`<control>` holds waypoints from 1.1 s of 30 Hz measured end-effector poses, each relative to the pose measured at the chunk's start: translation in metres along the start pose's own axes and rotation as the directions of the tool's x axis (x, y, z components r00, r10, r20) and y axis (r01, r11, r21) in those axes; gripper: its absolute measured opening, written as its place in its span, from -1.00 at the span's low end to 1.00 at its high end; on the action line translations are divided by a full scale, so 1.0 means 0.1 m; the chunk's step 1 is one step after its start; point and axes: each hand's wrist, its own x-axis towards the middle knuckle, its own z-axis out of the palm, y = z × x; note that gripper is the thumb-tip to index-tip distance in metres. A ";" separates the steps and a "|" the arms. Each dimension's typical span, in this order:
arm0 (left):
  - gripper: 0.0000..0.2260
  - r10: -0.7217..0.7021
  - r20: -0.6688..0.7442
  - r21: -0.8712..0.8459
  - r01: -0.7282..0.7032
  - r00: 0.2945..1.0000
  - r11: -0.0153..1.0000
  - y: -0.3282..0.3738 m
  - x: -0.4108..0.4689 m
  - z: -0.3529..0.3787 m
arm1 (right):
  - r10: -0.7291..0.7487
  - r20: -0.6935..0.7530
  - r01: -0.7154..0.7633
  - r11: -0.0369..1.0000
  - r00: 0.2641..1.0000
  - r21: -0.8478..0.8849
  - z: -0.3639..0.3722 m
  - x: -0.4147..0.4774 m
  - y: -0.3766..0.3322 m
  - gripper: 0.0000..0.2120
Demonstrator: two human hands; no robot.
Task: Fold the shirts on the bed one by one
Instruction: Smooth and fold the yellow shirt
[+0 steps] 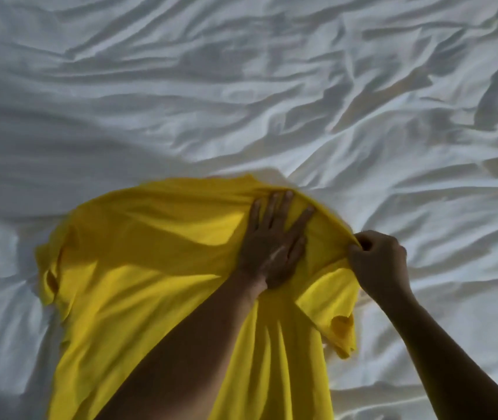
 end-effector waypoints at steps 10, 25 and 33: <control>-0.44 0.007 -0.042 0.090 -0.004 0.999 0.996 -0.06 0.00 0.14 | 0.224 0.161 -0.220 0.975 0.961 -0.044 -0.50 0.01 0.91 -0.79; -0.42 -0.028 -0.085 0.125 0.038 0.996 0.991 -0.03 -0.02 0.25 | 0.572 0.064 -0.376 0.446 0.817 0.812 0.15 -0.41 0.90 -0.79; -0.41 -0.023 -0.096 0.108 0.033 0.995 0.994 -0.03 -0.03 0.25 | 0.472 -0.444 -0.248 0.846 0.762 0.472 -0.04 -0.31 1.15 -0.70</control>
